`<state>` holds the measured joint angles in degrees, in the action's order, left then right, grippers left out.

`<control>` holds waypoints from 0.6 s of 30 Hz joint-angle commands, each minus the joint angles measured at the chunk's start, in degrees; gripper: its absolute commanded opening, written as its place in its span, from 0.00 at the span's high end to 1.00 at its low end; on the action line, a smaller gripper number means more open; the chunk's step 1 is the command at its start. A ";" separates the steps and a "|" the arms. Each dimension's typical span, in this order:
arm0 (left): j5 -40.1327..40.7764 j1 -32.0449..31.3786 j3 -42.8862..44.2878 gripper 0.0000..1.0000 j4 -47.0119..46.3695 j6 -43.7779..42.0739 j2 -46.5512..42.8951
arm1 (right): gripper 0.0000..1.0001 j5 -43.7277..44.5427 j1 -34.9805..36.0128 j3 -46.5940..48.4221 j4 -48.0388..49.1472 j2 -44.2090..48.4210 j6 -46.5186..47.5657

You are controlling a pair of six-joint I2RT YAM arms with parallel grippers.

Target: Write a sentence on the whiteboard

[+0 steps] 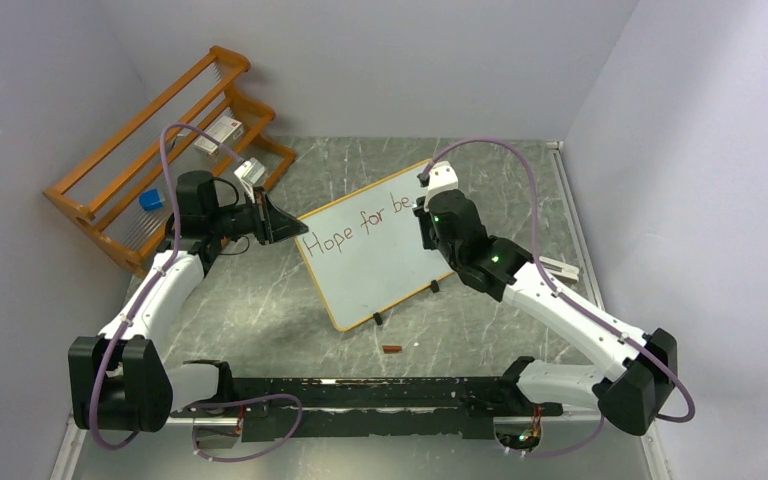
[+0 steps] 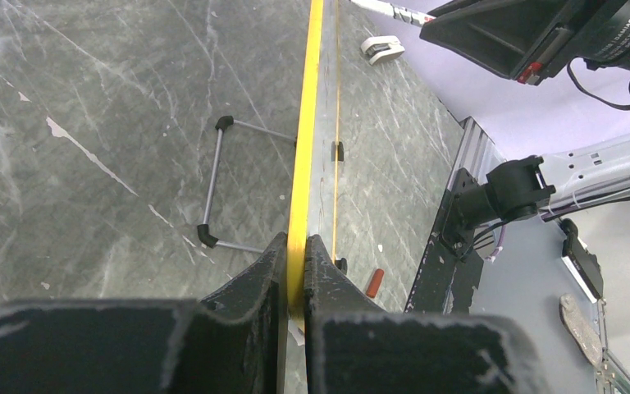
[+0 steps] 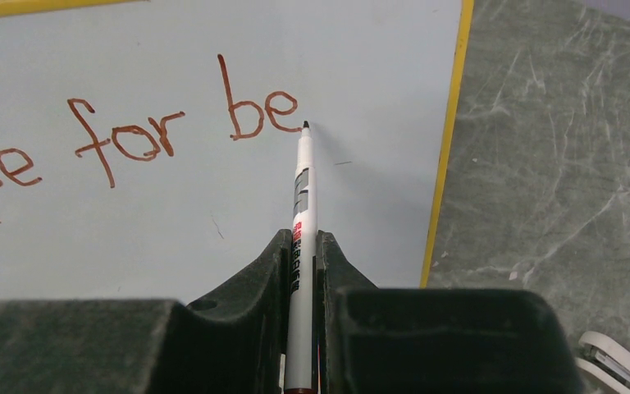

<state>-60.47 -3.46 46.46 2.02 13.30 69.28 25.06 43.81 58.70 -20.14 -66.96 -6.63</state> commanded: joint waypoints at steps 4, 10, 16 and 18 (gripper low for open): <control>3.58 -0.93 -1.35 0.95 5.03 -4.00 1.92 | 1.00 0.75 -0.79 0.09 3.18 0.53 0.39; 3.59 -0.93 -1.37 0.95 5.11 -4.07 1.91 | 1.00 0.11 -1.08 0.79 4.24 -0.73 0.80; 3.52 -0.93 -1.37 0.95 5.10 -4.14 1.90 | 1.00 -0.67 -1.36 0.77 4.18 -1.67 0.92; 3.56 -0.93 -1.37 0.95 5.10 -4.08 1.92 | 1.00 -0.59 -1.45 0.67 4.43 -1.76 0.92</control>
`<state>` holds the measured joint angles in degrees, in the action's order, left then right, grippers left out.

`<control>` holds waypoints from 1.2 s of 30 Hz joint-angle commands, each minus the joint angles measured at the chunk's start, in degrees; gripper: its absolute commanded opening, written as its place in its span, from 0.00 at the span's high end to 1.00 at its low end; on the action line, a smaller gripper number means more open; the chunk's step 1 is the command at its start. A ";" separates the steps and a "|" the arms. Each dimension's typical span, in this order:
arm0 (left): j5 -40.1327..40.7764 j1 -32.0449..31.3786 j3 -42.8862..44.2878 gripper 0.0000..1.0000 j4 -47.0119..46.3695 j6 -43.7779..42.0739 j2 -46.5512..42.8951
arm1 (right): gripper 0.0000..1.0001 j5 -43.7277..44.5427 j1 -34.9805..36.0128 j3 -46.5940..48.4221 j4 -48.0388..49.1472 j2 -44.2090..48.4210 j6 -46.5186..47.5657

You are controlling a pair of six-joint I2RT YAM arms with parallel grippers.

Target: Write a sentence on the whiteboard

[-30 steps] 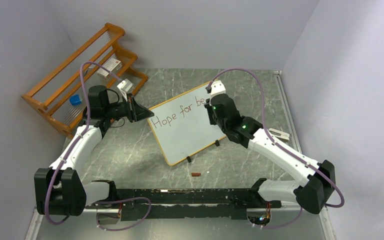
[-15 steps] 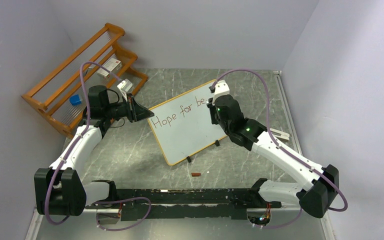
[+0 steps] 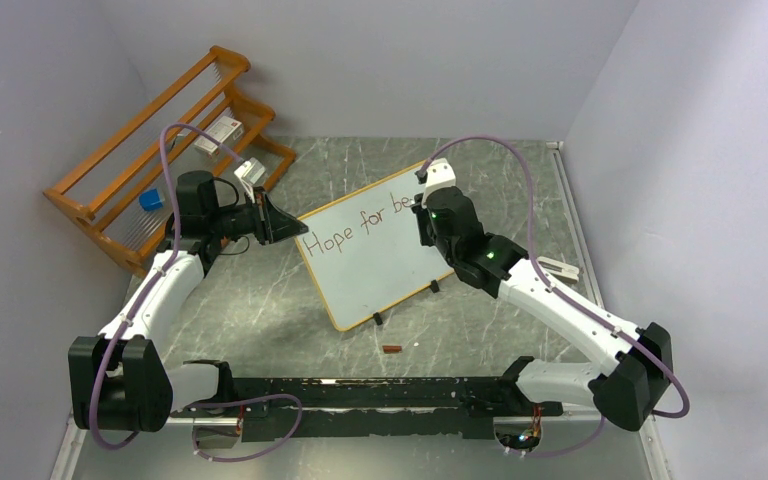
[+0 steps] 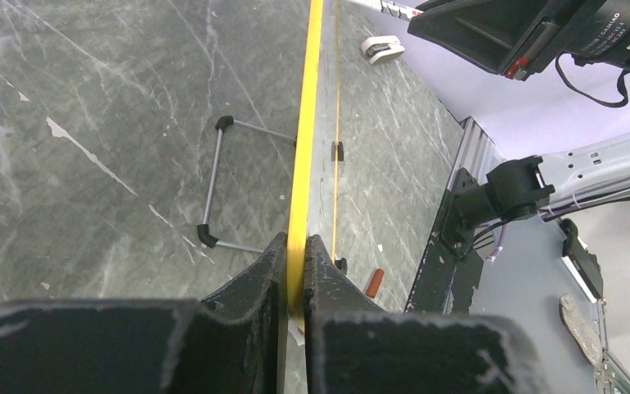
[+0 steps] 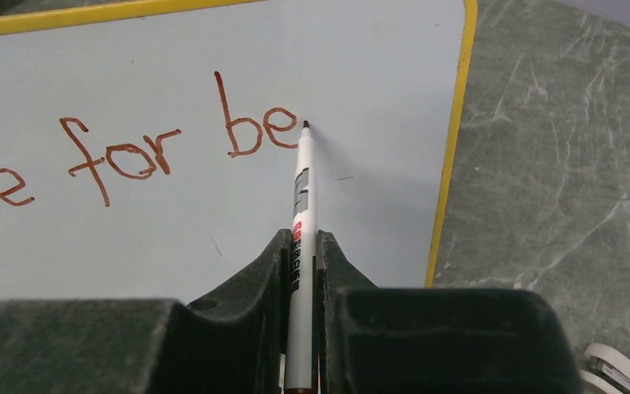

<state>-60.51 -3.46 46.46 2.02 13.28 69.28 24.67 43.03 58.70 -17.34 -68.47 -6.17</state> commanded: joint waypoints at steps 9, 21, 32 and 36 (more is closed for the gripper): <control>3.65 -0.93 -1.35 0.95 5.12 -4.10 1.86 | 1.00 0.72 -1.23 0.81 1.44 -0.79 0.61; 3.67 -0.93 -1.28 0.95 5.19 -4.21 1.90 | 1.00 2.24 -1.61 0.63 1.76 -0.62 0.63; 3.78 -0.94 -1.28 0.95 5.20 -4.05 1.99 | 1.00 0.92 -1.71 0.54 1.87 1.24 0.57; 3.75 -0.93 -1.20 0.95 5.20 -4.17 1.99 | 1.00 -0.37 -1.69 0.88 2.17 1.51 0.72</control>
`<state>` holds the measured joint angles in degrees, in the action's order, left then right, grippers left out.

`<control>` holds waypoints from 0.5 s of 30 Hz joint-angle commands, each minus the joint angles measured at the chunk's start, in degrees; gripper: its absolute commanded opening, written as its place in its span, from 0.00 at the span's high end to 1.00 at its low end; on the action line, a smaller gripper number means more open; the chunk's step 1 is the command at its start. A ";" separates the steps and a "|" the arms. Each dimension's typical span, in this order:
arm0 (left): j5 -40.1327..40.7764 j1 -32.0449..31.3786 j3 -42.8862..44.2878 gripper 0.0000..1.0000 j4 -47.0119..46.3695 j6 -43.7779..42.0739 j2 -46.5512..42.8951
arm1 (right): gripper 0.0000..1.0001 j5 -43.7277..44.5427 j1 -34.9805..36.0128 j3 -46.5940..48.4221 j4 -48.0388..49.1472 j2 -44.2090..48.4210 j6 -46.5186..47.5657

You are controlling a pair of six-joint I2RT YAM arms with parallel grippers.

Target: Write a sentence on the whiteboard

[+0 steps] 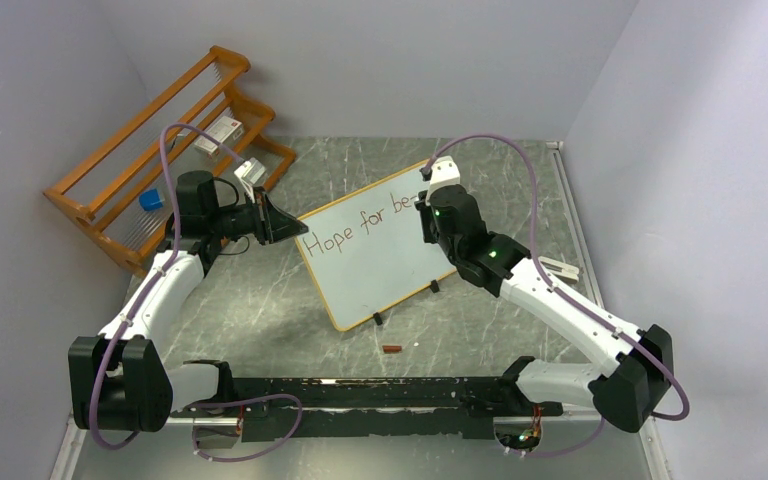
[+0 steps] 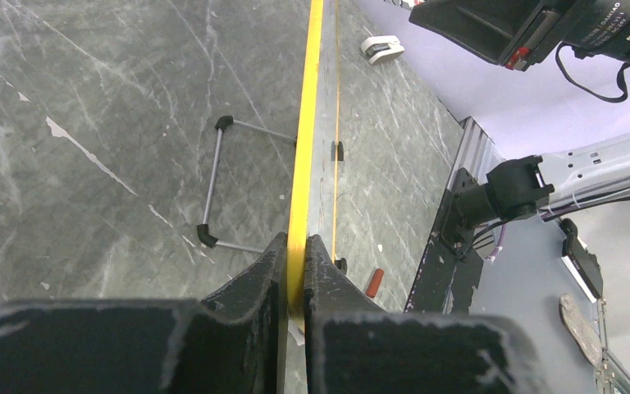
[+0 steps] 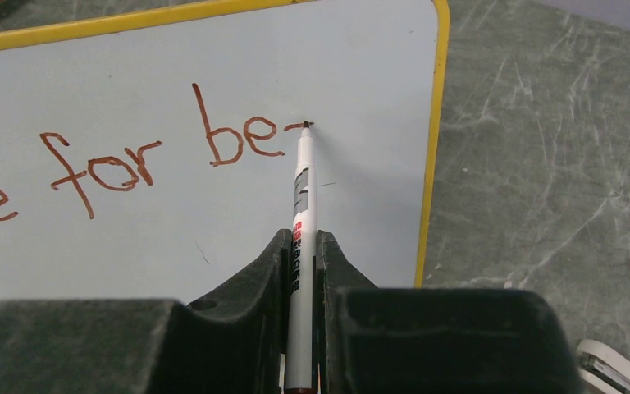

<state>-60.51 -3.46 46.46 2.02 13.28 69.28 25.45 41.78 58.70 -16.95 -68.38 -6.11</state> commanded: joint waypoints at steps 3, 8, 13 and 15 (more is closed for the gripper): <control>3.81 -0.93 -1.28 0.95 5.23 -4.12 1.86 | 1.00 -1.23 -0.43 0.98 2.11 1.16 0.74; 3.66 -0.93 -1.28 0.95 5.23 -4.15 1.90 | 1.00 -1.04 -0.46 1.24 2.98 0.49 0.84; 3.69 -0.93 -1.28 0.95 5.22 -4.14 1.90 | 1.00 -1.29 -0.46 1.83 3.13 -0.06 1.10; 3.66 -0.93 -1.28 0.95 5.23 -4.24 1.90 | 1.00 -1.38 -0.42 2.00 3.00 -0.49 1.10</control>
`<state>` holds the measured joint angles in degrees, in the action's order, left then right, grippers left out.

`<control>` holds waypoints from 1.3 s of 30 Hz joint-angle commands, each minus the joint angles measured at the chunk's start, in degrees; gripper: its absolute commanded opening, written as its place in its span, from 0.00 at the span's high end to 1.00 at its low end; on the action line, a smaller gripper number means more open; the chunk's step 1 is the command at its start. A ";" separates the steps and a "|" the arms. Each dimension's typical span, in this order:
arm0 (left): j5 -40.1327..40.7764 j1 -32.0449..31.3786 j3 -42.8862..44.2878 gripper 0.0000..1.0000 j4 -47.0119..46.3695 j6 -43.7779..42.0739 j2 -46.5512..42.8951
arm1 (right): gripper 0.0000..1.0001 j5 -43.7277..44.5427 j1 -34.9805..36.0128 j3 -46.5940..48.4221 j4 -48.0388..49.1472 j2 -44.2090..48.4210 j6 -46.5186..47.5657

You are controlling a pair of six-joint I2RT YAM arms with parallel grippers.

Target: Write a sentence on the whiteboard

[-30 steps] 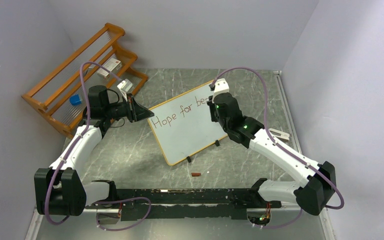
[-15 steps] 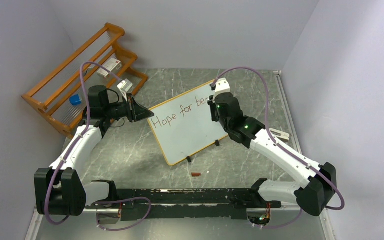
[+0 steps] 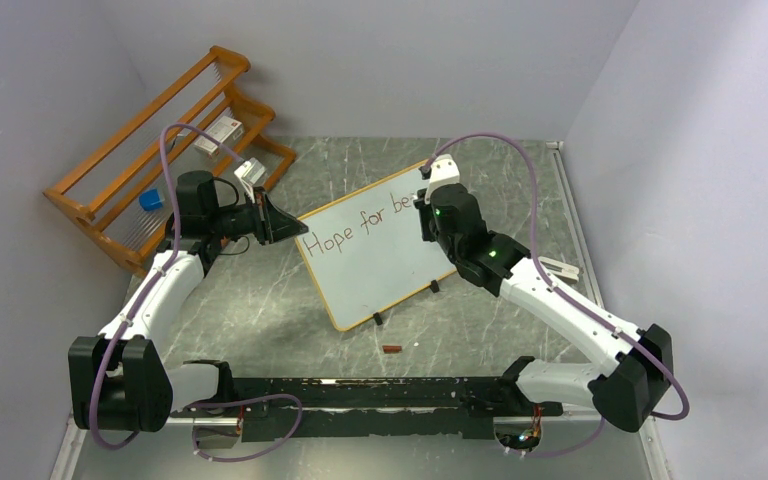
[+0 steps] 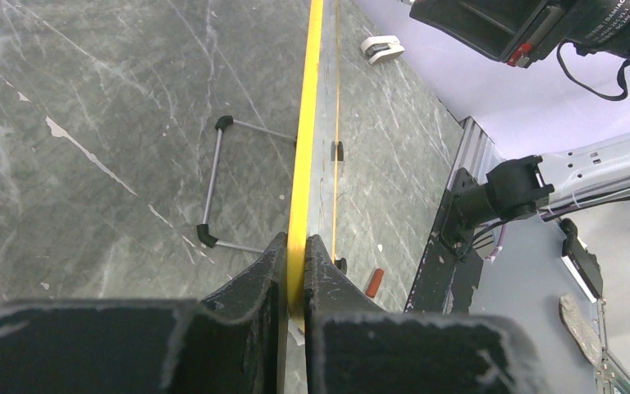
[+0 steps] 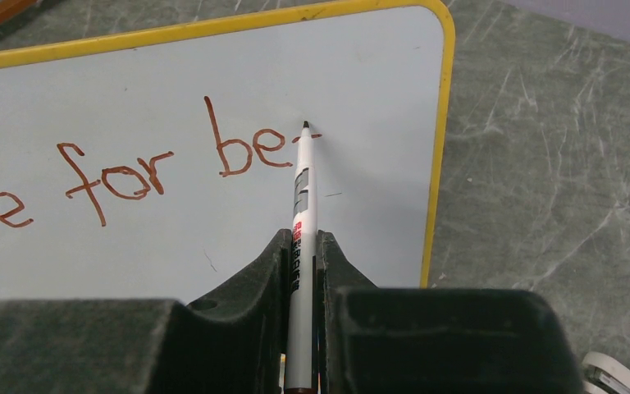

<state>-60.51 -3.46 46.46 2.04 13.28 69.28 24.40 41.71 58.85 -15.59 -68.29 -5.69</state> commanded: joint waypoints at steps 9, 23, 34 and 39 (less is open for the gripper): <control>3.72 -0.93 -1.28 0.95 5.33 -4.23 1.92 | 1.00 -0.65 -0.41 1.53 0.20 -1.25 0.47; 3.78 -0.93 -1.19 0.95 5.34 -4.24 1.92 | 1.00 -1.66 -0.41 0.18 -3.38 0.31 -0.71; 3.96 -0.93 -1.19 0.95 5.43 -4.26 1.88 | 1.00 -1.40 -0.37 -0.90 -4.61 1.10 -1.07; 3.87 -0.93 -1.19 0.95 5.38 -4.30 1.91 | 1.00 -0.95 -0.37 -1.16 -4.94 1.23 -1.08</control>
<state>-60.45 -3.46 46.46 2.07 13.26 69.28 23.33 41.71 58.67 -19.40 -68.25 -6.33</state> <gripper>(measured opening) 0.115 0.152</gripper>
